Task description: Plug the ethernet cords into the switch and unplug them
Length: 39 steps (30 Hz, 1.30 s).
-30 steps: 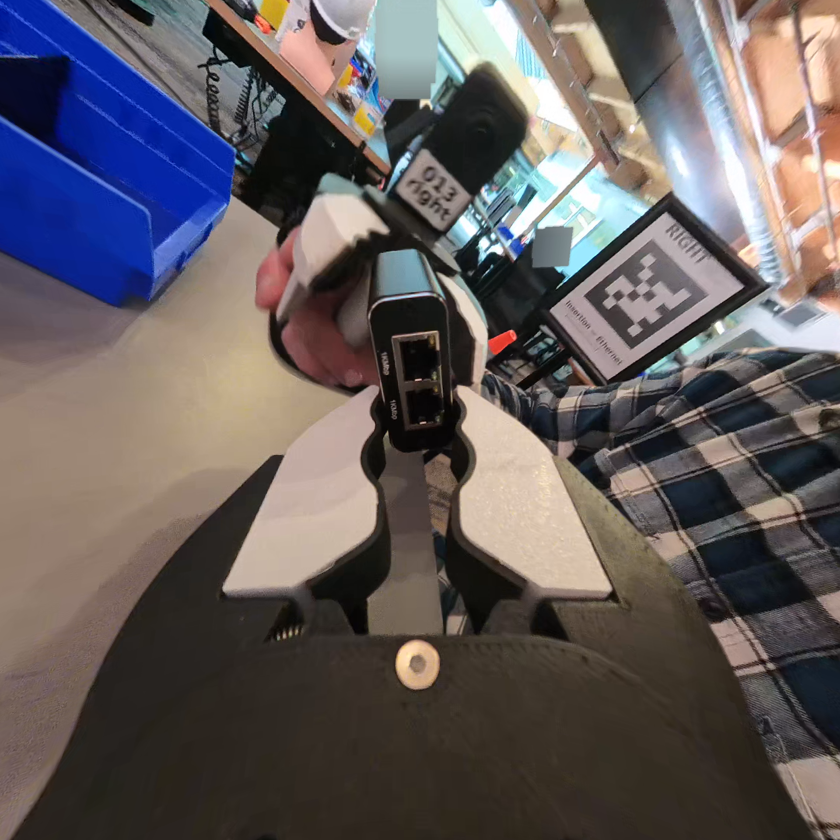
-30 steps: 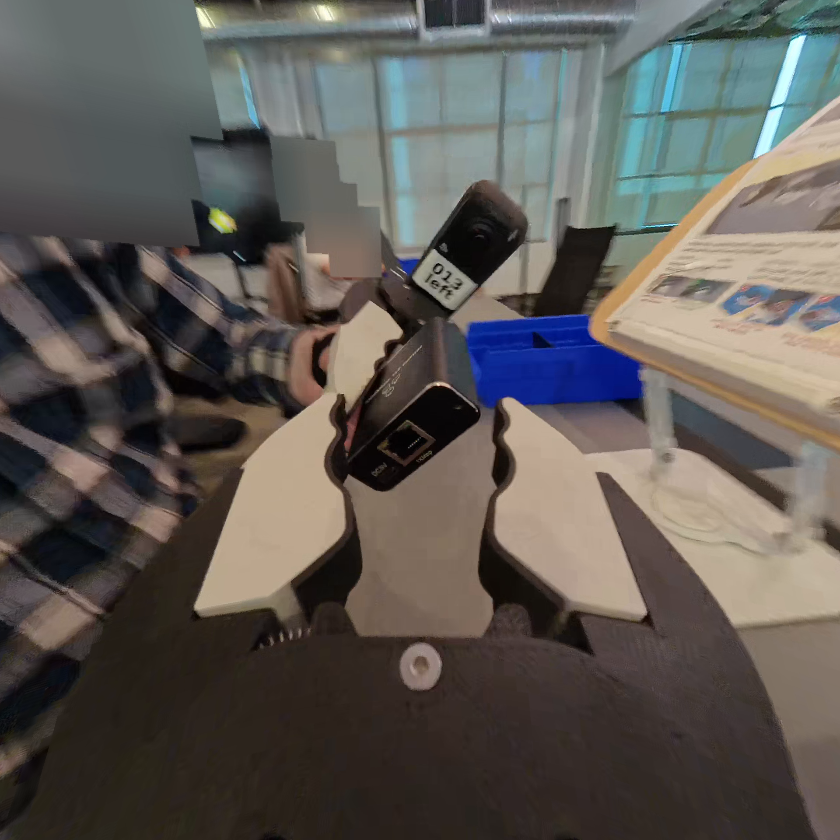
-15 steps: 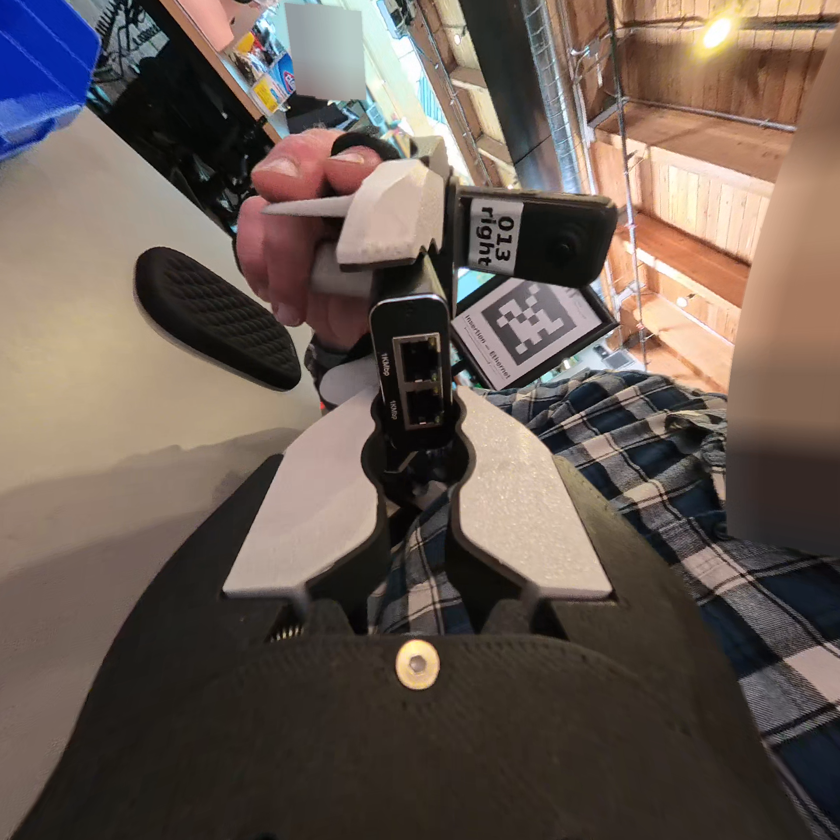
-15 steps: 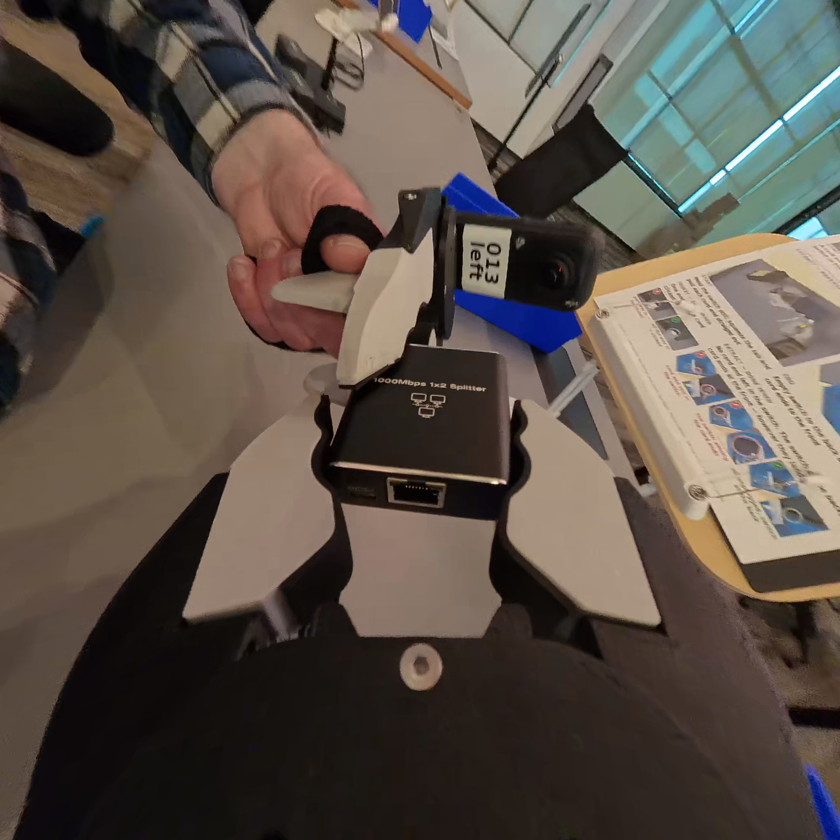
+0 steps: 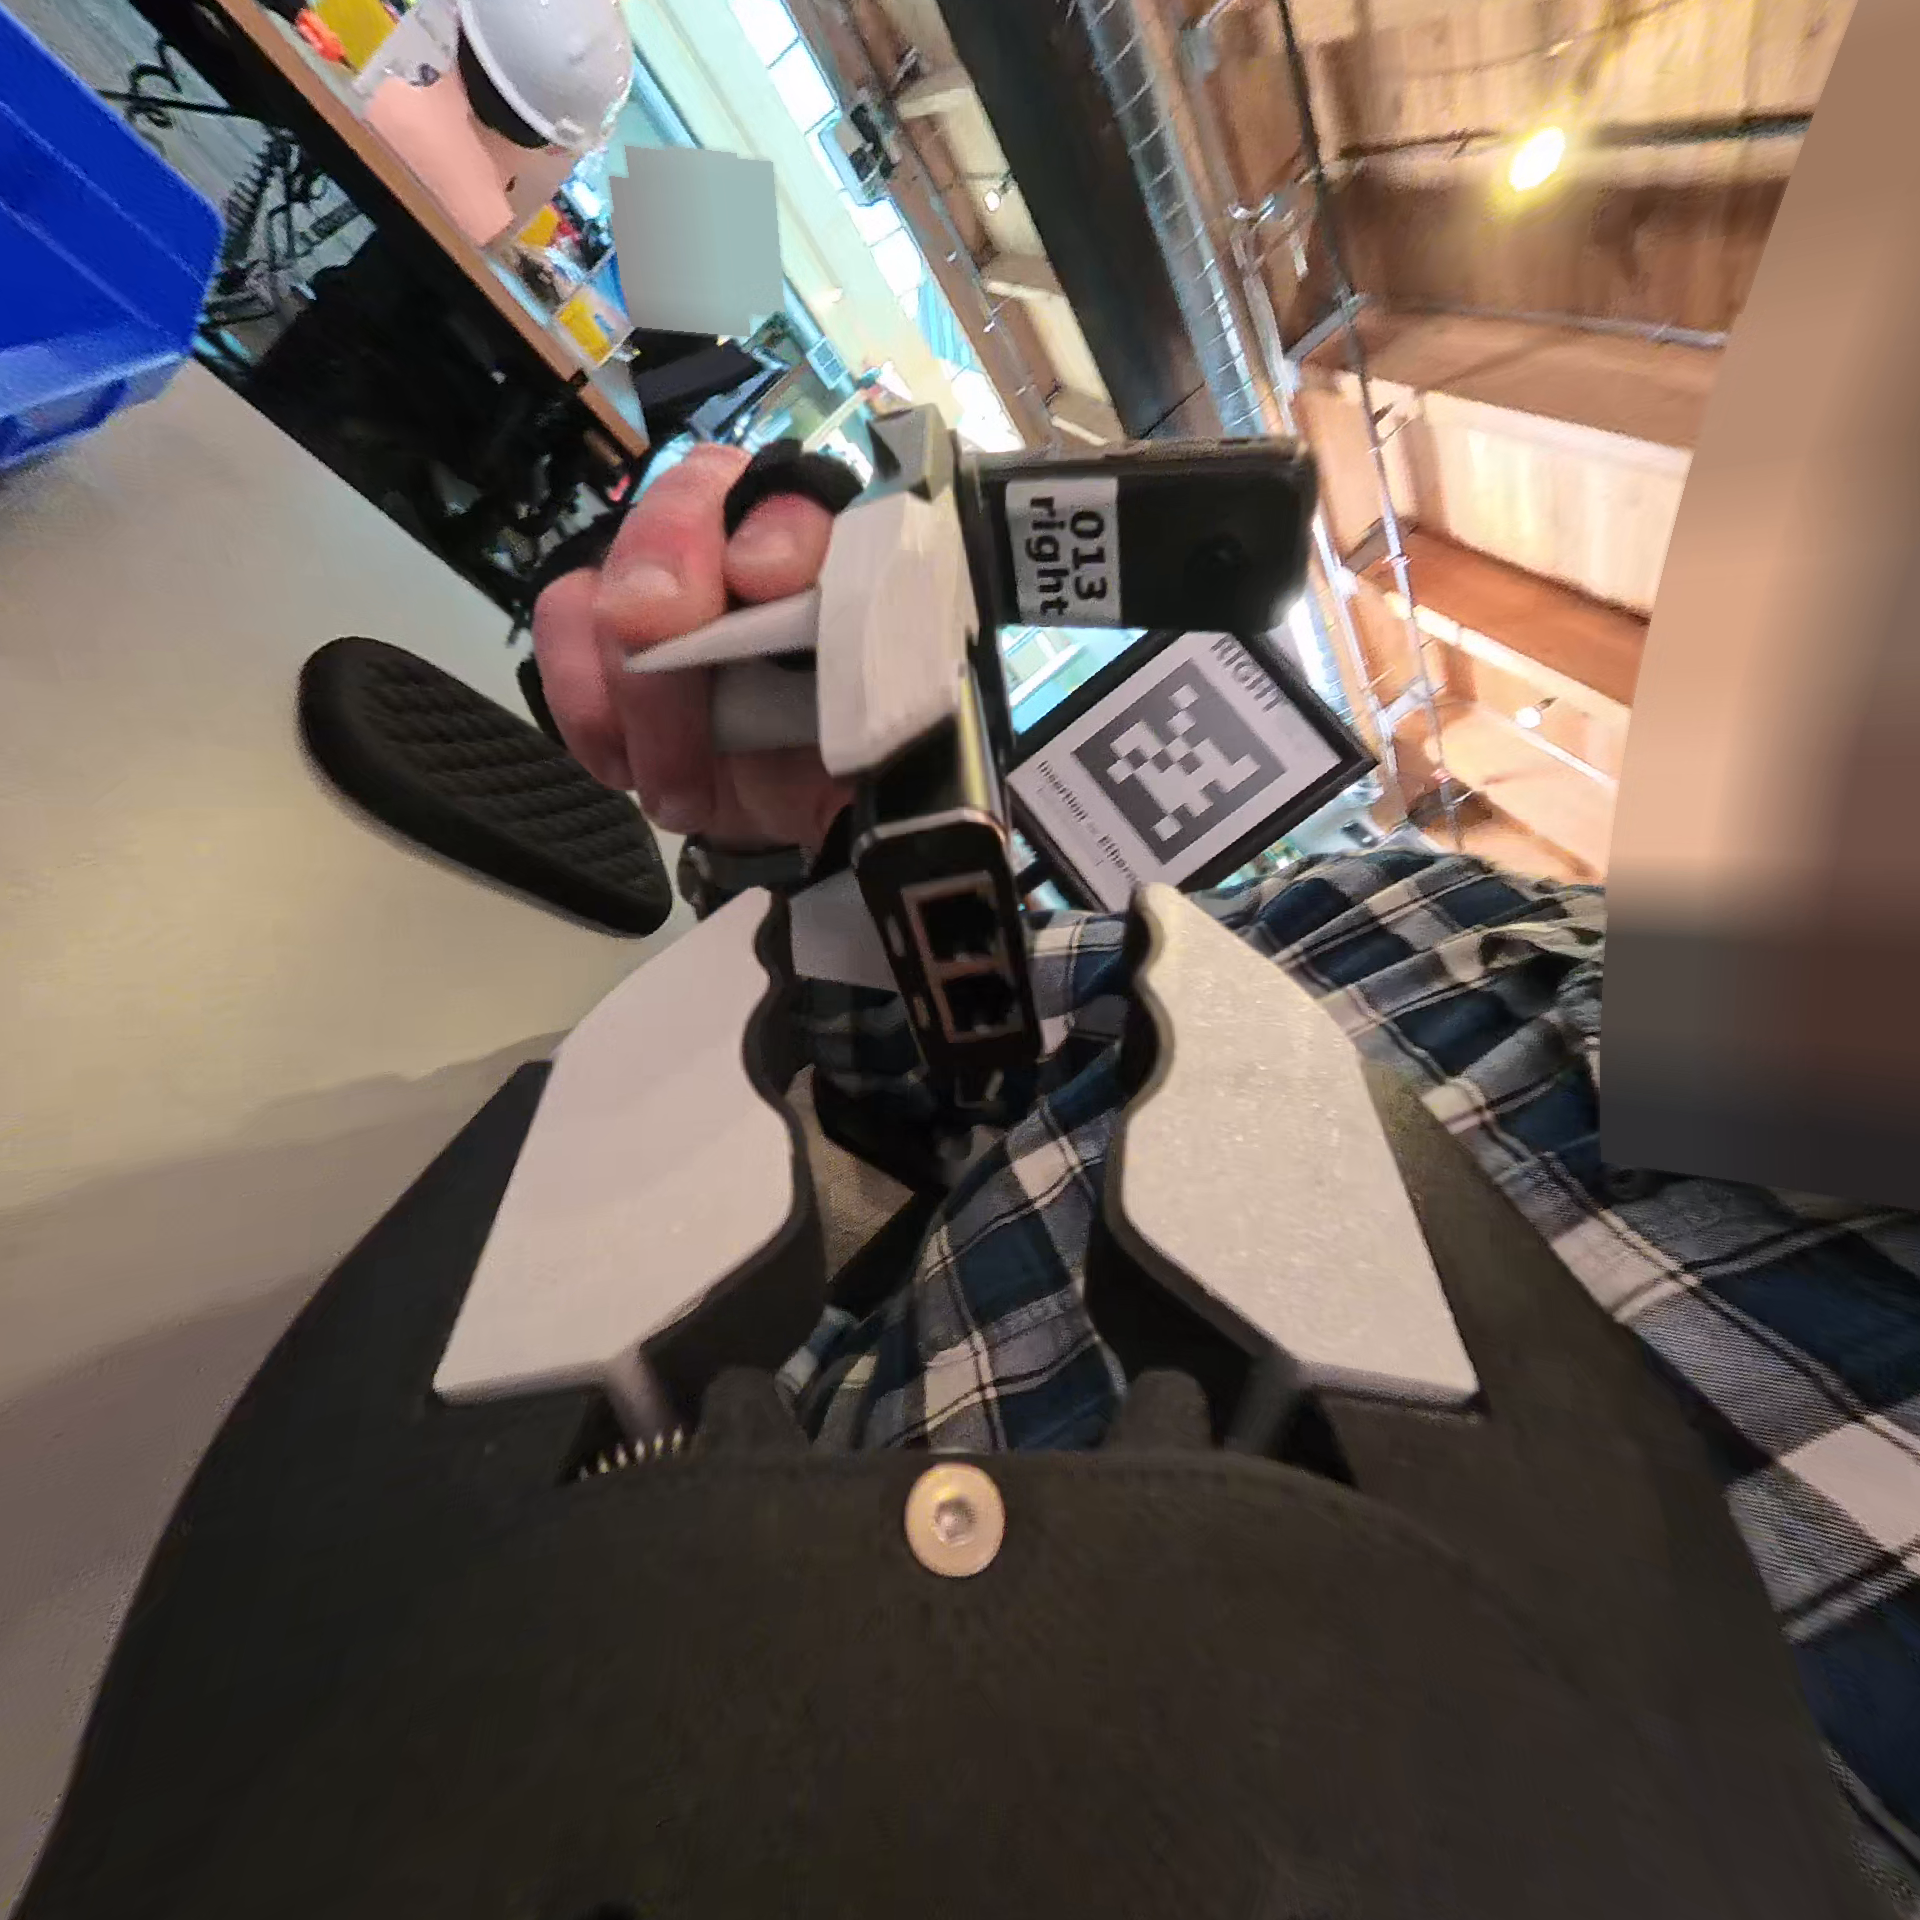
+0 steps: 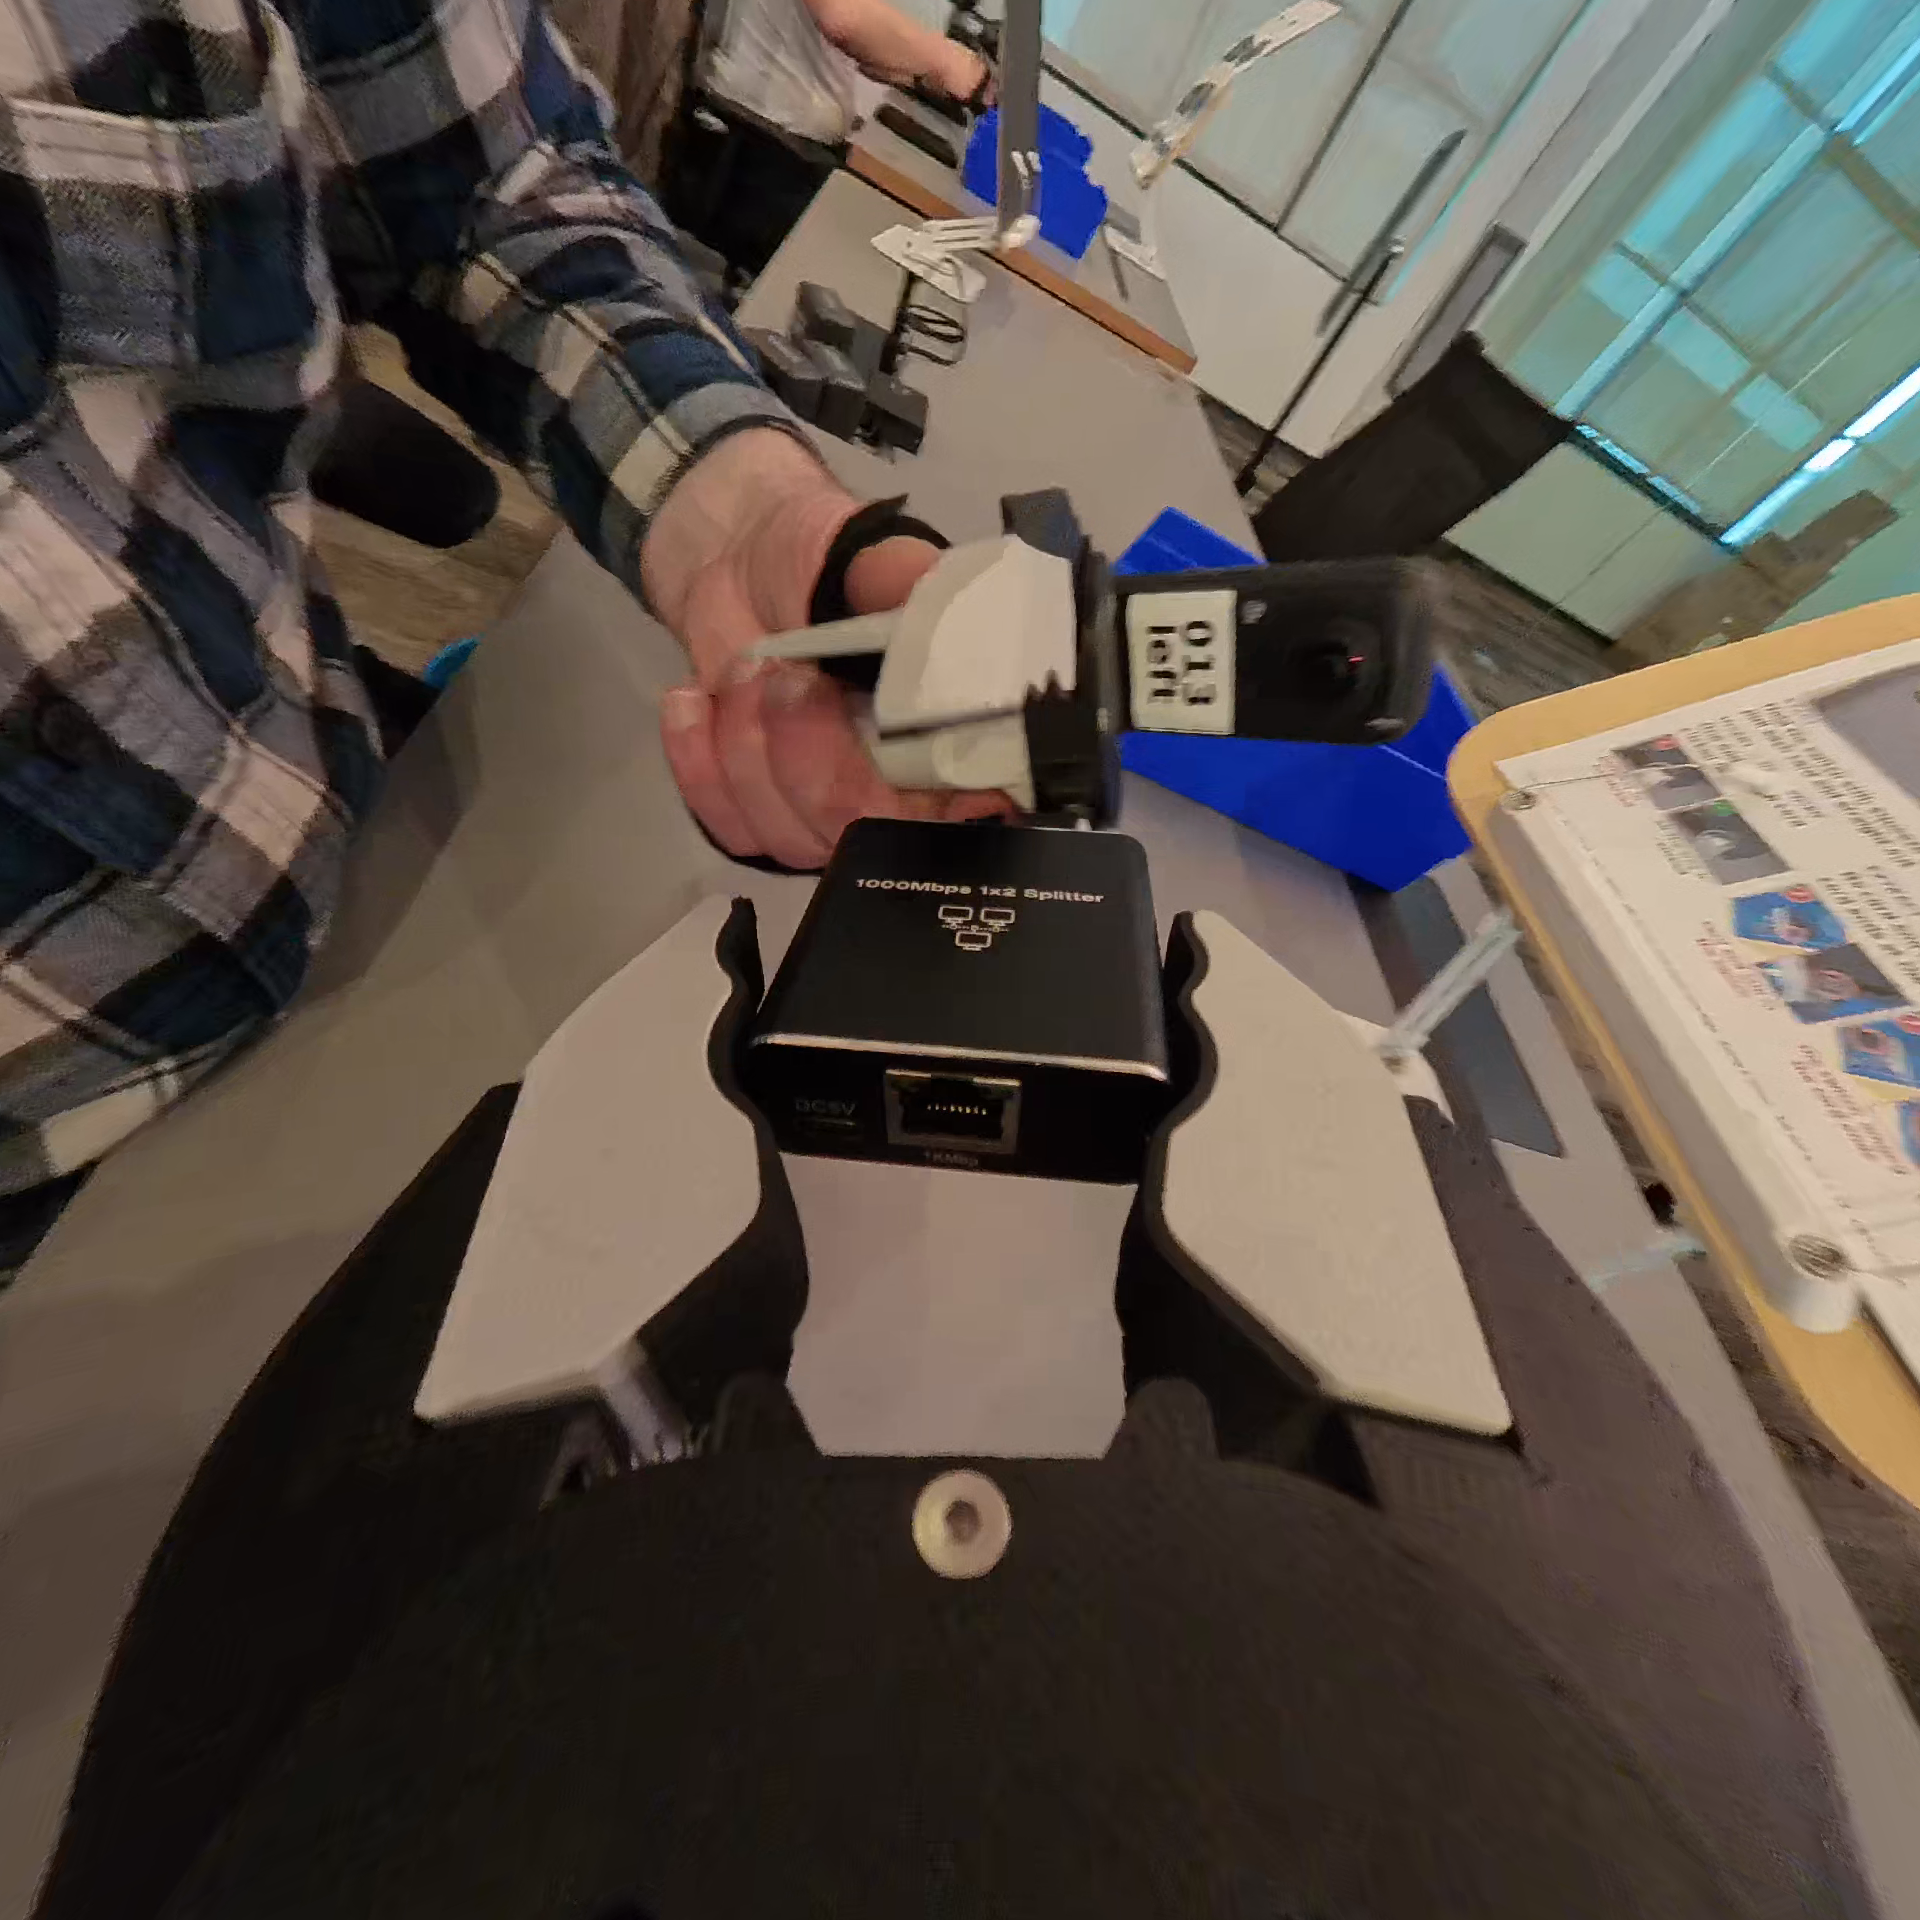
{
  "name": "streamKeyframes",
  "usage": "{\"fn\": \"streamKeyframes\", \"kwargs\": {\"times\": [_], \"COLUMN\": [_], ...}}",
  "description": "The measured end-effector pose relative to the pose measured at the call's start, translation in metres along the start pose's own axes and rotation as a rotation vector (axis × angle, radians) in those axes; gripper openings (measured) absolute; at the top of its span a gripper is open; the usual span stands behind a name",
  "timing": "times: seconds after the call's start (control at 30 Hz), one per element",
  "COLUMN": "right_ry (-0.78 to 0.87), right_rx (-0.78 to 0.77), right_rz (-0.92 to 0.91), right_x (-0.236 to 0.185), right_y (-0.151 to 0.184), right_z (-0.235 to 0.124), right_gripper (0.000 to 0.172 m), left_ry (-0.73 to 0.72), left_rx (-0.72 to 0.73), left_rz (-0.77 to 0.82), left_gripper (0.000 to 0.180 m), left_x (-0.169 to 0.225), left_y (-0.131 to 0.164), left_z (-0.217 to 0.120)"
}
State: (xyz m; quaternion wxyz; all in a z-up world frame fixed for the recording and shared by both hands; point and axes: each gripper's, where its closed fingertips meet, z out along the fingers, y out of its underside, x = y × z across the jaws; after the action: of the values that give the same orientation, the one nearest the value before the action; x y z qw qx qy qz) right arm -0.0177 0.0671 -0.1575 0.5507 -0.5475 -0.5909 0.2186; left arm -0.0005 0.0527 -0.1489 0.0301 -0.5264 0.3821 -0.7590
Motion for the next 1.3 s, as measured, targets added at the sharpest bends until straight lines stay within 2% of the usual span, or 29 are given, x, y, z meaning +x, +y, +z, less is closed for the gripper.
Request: {"fn": "streamKeyframes", "kwargs": {"times": [0.03, 0.1, 0.23, 0.27, 0.3, 0.37, 0.47, 0.57, 0.67, 0.7, 0.77, 0.83, 0.9, 0.97, 1.07, 1.13, 1.2, 1.3], "right_ry": [-0.028, -0.073, -0.076, -0.076, -0.078, -0.079, -0.089, -0.092, -0.133, -0.137, -0.154, -0.171, -0.195, -0.222, -0.244, -0.242, -0.252, -0.264], "right_rx": [0.010, -0.002, -0.010, 0.005, 0.002, -0.033, -0.017, -0.039, 0.013, 0.042, 0.124, 0.254, 0.422, 0.529, 0.597, 0.582, 0.560, 0.556], "right_rz": [0.009, 0.012, 0.034, 0.036, 0.025, -0.004, 0.000, -0.003, 0.051, 0.071, 0.140, 0.247, 0.348, 0.424, 0.482, 0.484, 0.486, 0.506], "right_x": [-0.004, -0.012, -0.013, -0.014, -0.016, -0.018, -0.017, -0.019, -0.021, -0.020, -0.014, -0.004, 0.007, 0.015, 0.020, 0.019, 0.014, 0.012], "right_y": [-0.001, 0.000, 0.001, -0.002, -0.003, 0.000, -0.002, 0.002, -0.003, -0.005, -0.010, -0.016, -0.024, -0.025, -0.022, -0.018, -0.014, -0.008], "right_z": [0.003, 0.010, 0.016, 0.017, 0.018, 0.022, 0.022, 0.024, 0.023, 0.021, 0.013, 0.000, -0.016, -0.027, -0.033, -0.031, -0.027, -0.023], "right_gripper": [0.076, 0.076, 0.077, 0.091, 0.098, 0.096, 0.075, 0.075, 0.075, 0.075, 0.075, 0.075, 0.075, 0.075, 0.075, 0.075, 0.075, 0.075], "left_ry": [-0.004, 0.017, -0.024, -0.023, 0.007, 0.017, 0.018, 0.017, 0.048, 0.054, 0.033, -0.009, -0.101, -0.158, -0.322, -0.454, -0.657, -1.080], "left_rx": [-0.008, -0.016, 0.049, 0.059, 0.077, 0.103, 0.114, 0.125, 0.137, 0.143, 0.149, 0.170, 0.186, 0.181, 0.156, 0.136, 0.100, 0.009], "left_rz": [0.004, -0.014, -0.050, -0.058, -0.086, -0.111, -0.131, -0.141, -0.143, -0.134, -0.114, -0.063, 0.006, 0.063, 0.187, 0.265, 0.383, 0.588], "left_gripper": [0.053, 0.027, 0.025, 0.025, 0.024, 0.025, 0.025, 0.024, 0.026, 0.029, 0.051, 0.058, 0.064, 0.063, 0.062, 0.065, 0.067, 0.070], "left_x": [0.000, 0.001, -0.007, -0.007, -0.005, -0.003, -0.002, -0.004, 0.000, 0.003, 0.005, 0.006, 0.001, 0.000, -0.008, -0.014, -0.017, -0.007], "left_y": [0.001, 0.004, 0.005, 0.007, 0.006, 0.006, 0.009, 0.012, 0.013, 0.012, 0.010, 0.006, 0.004, 0.004, 0.007, 0.006, -0.001, -0.025], "left_z": [0.001, 0.001, -0.003, -0.004, -0.005, -0.007, -0.006, -0.007, -0.006, -0.007, -0.011, -0.021, -0.033, -0.044, -0.065, -0.088, -0.127, -0.221]}}
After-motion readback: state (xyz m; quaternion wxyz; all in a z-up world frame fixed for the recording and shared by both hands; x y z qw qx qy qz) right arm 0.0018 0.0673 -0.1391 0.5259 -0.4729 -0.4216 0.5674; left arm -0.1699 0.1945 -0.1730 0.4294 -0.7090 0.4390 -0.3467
